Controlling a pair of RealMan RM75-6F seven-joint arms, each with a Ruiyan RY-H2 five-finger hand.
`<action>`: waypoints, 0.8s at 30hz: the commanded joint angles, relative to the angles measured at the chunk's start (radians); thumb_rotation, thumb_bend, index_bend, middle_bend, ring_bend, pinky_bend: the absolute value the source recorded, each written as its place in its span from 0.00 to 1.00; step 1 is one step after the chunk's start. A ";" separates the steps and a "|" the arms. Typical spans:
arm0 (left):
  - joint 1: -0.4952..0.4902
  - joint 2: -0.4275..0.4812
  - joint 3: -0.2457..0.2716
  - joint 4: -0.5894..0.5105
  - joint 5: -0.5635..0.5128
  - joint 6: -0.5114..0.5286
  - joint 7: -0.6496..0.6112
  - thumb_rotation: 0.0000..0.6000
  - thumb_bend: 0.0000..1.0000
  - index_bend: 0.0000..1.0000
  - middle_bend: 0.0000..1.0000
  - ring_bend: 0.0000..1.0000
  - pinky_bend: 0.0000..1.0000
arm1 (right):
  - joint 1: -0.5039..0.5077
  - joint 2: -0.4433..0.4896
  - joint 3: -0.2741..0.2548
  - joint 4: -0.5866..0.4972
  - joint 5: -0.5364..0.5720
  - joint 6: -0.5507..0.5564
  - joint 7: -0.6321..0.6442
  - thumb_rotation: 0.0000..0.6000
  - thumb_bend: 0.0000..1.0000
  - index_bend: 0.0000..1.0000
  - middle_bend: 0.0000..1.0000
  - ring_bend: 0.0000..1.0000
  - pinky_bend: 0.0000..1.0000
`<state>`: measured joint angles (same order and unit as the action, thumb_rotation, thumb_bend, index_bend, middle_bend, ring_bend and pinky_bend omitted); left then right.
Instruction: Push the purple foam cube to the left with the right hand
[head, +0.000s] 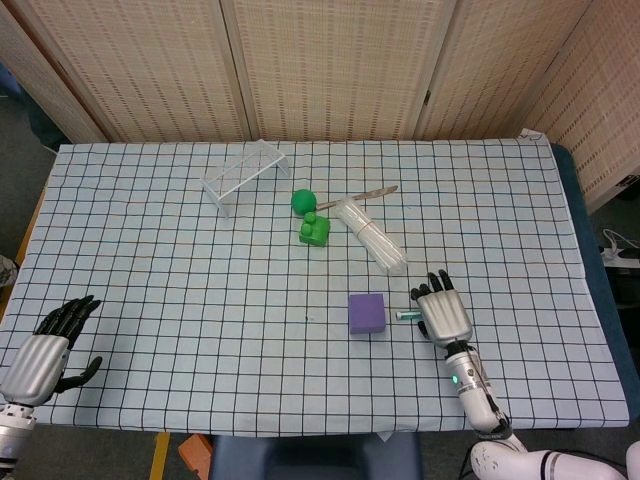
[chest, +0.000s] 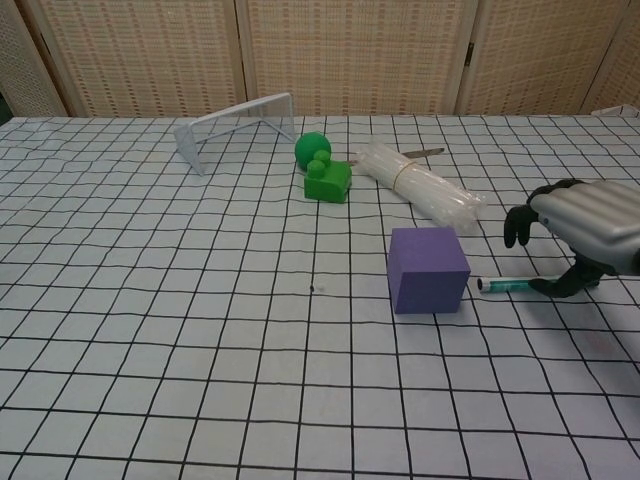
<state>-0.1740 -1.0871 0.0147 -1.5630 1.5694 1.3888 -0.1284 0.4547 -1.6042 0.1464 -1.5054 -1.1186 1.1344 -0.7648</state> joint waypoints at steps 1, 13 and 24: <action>-0.003 -0.001 0.000 0.002 -0.003 -0.006 -0.001 1.00 0.36 0.00 0.00 0.00 0.12 | 0.007 -0.005 -0.003 0.004 0.025 -0.002 -0.022 1.00 0.21 0.36 0.36 0.11 0.11; -0.015 -0.005 -0.002 0.009 -0.012 -0.031 -0.006 1.00 0.36 0.00 0.00 0.00 0.12 | 0.038 -0.037 -0.015 0.044 0.097 -0.013 -0.071 1.00 0.21 0.44 0.36 0.13 0.11; -0.023 -0.003 -0.002 0.017 -0.019 -0.046 -0.022 1.00 0.37 0.00 0.00 0.00 0.12 | 0.060 -0.068 -0.024 0.066 0.127 -0.009 -0.089 1.00 0.21 0.47 0.37 0.14 0.12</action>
<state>-0.1973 -1.0903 0.0127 -1.5466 1.5500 1.3423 -0.1506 0.5138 -1.6721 0.1230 -1.4397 -0.9925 1.1261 -0.8530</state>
